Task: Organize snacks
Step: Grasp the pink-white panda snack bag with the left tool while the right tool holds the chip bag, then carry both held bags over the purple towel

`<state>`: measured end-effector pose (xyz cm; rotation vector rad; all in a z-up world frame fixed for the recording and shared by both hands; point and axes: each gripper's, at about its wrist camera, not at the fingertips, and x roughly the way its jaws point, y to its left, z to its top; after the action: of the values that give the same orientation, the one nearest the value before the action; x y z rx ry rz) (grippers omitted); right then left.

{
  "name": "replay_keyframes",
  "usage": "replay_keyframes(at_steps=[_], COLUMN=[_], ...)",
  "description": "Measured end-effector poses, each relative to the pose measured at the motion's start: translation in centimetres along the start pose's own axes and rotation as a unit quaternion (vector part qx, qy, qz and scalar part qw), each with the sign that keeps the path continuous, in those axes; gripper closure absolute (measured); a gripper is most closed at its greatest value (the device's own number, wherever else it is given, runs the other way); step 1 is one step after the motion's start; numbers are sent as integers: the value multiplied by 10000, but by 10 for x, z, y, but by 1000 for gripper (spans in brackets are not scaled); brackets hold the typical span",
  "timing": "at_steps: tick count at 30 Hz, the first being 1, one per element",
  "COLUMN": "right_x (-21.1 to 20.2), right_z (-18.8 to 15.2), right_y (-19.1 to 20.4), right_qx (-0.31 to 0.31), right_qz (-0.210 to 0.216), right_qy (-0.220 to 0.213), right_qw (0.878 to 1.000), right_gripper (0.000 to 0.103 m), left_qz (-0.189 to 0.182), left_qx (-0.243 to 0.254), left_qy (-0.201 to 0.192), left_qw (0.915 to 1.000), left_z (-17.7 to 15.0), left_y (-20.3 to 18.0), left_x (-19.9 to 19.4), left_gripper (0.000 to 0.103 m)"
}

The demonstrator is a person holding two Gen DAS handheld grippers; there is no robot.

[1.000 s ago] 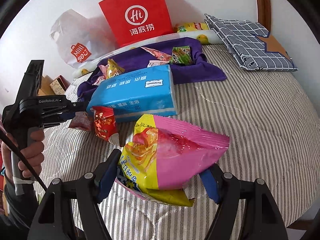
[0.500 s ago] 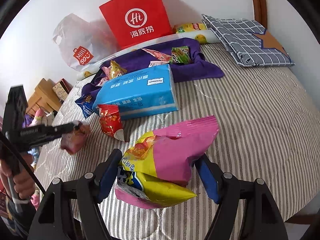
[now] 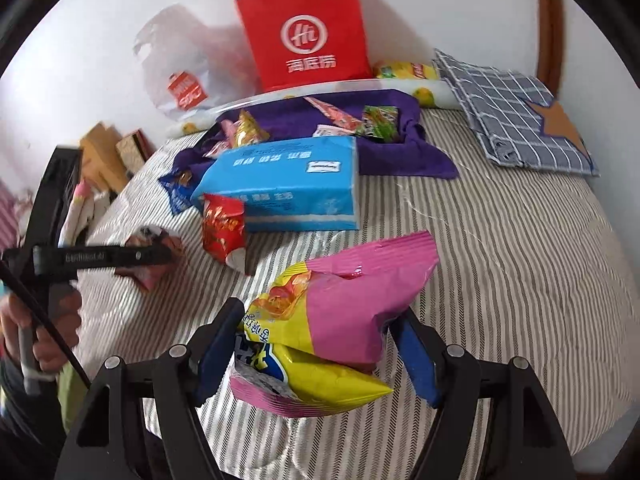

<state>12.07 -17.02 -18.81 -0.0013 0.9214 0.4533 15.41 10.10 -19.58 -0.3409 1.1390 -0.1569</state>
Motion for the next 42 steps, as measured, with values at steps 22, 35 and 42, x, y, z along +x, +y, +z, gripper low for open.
replay_keyframes(at_steps=[22, 35, 42], right_x=[-21, -23, -24], right_z=[11, 38, 82], right_y=[5, 11, 5], right_qx=[-35, 116, 210], right_qz=[-238, -88, -216], right_qy=[-55, -532, -687], right_qw=[9997, 9985, 9972], right_gripper=[30, 30, 30], left_qz=[-268, -392, -498], left_qx=[293, 559, 586], left_qy=[-25, -260, -411], left_qw=[9992, 9973, 9962], left_z=[4, 7, 37], left_y=[-20, -45, -63], left_x=[-22, -40, -42], left_gripper=[55, 55, 55])
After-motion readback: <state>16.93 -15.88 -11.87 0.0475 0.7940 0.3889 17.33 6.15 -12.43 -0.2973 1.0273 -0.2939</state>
